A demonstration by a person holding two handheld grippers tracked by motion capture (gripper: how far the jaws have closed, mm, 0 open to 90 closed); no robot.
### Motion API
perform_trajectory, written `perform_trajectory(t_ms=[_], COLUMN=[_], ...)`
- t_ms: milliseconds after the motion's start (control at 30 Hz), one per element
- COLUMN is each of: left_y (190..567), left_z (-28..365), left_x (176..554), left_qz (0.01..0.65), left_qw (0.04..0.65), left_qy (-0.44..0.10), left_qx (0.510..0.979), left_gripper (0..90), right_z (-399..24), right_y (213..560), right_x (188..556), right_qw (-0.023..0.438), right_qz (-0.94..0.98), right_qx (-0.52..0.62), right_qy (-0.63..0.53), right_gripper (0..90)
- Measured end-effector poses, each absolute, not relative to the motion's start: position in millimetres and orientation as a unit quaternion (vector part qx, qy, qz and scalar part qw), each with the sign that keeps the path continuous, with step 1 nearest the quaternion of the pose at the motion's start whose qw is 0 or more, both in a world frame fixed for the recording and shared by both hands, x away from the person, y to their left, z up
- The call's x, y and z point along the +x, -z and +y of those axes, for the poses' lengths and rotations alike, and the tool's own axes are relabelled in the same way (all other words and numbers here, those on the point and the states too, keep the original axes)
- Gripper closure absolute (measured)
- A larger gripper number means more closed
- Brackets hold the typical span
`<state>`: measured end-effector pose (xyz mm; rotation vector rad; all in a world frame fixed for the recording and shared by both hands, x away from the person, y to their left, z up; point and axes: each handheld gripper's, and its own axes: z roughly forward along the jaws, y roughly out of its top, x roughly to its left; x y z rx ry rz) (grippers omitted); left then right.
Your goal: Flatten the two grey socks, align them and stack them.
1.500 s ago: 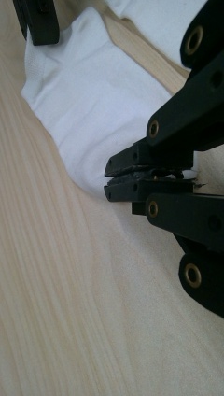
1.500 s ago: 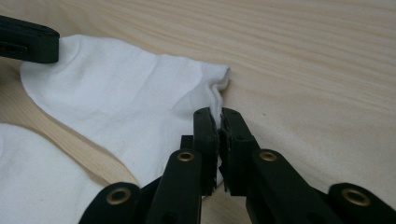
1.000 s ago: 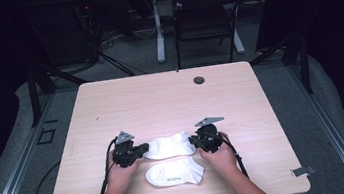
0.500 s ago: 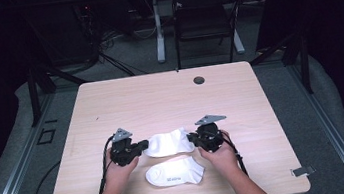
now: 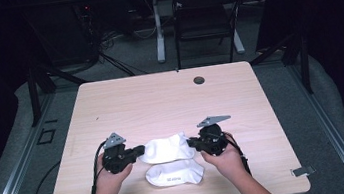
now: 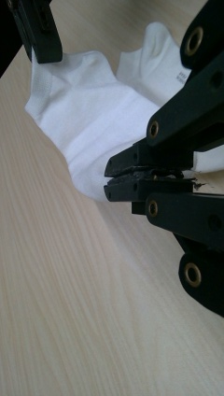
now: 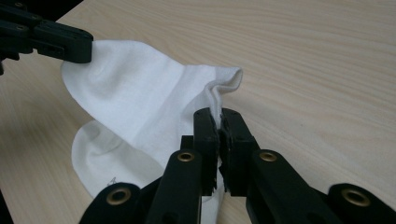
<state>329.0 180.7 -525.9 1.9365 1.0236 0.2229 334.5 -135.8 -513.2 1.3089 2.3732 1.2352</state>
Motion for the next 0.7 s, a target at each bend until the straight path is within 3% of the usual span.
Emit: perform_trajectory(t_ms=[700], left_y=[532.6], left_z=[175.6], left_x=[290.2], left_qz=[0.393], left_qw=[0.450], left_qy=[-0.075], left_qx=[0.798], left_gripper=[87.3], right_z=[-145.3], right_y=[517.0], right_x=[285.4], right_qw=[0.068], right_qz=[0.802], right_qx=[0.426], right_qy=[-0.412], right_gripper=[86.2])
